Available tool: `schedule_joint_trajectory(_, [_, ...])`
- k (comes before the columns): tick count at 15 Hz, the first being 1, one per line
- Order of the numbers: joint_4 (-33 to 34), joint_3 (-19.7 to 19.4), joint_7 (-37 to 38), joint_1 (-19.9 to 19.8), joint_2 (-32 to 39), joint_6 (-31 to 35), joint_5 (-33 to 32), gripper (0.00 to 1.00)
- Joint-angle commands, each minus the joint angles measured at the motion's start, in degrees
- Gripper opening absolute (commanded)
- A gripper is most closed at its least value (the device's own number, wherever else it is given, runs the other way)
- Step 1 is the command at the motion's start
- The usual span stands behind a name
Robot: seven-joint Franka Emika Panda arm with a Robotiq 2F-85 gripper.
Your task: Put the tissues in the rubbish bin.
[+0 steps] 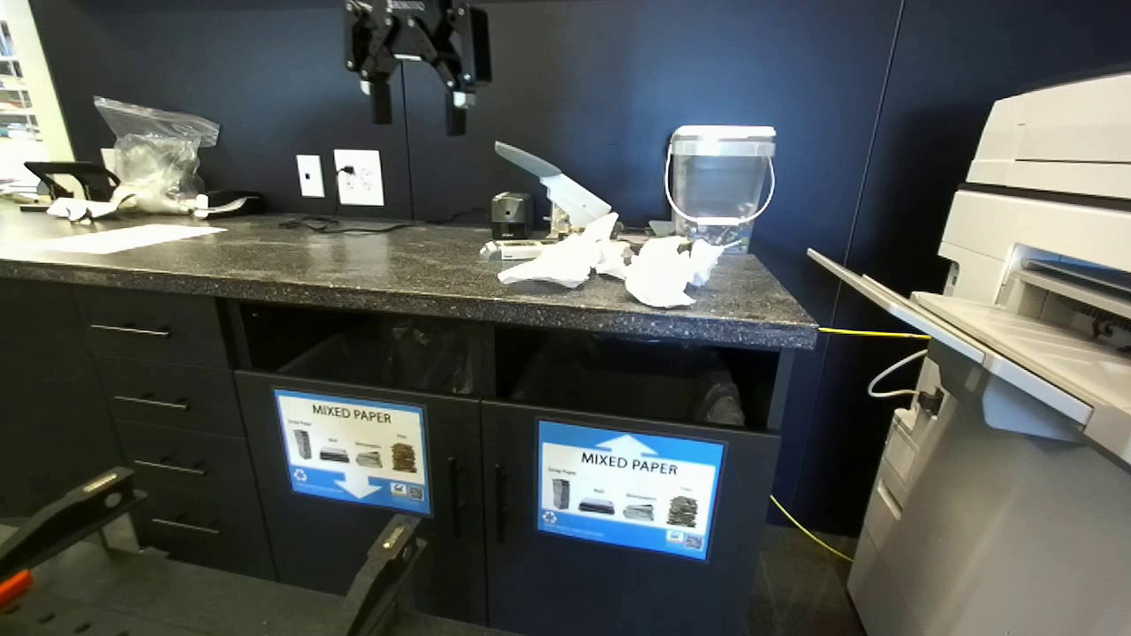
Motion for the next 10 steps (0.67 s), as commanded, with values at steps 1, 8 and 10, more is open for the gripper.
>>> schedule_joint_trajectory(1, [7.4,-1.6,-0.4,-2.3,11.2,8.4,-5.1,1.0])
schedule_joint_trajectory(8, [21.7,-6.3,-4.3,-4.5,29.0,12.4,-15.3,1.0])
schedule_joint_trajectory(10, [26.7,-6.8,-8.4,-5.2,34.1,11.5,-13.5,1.0])
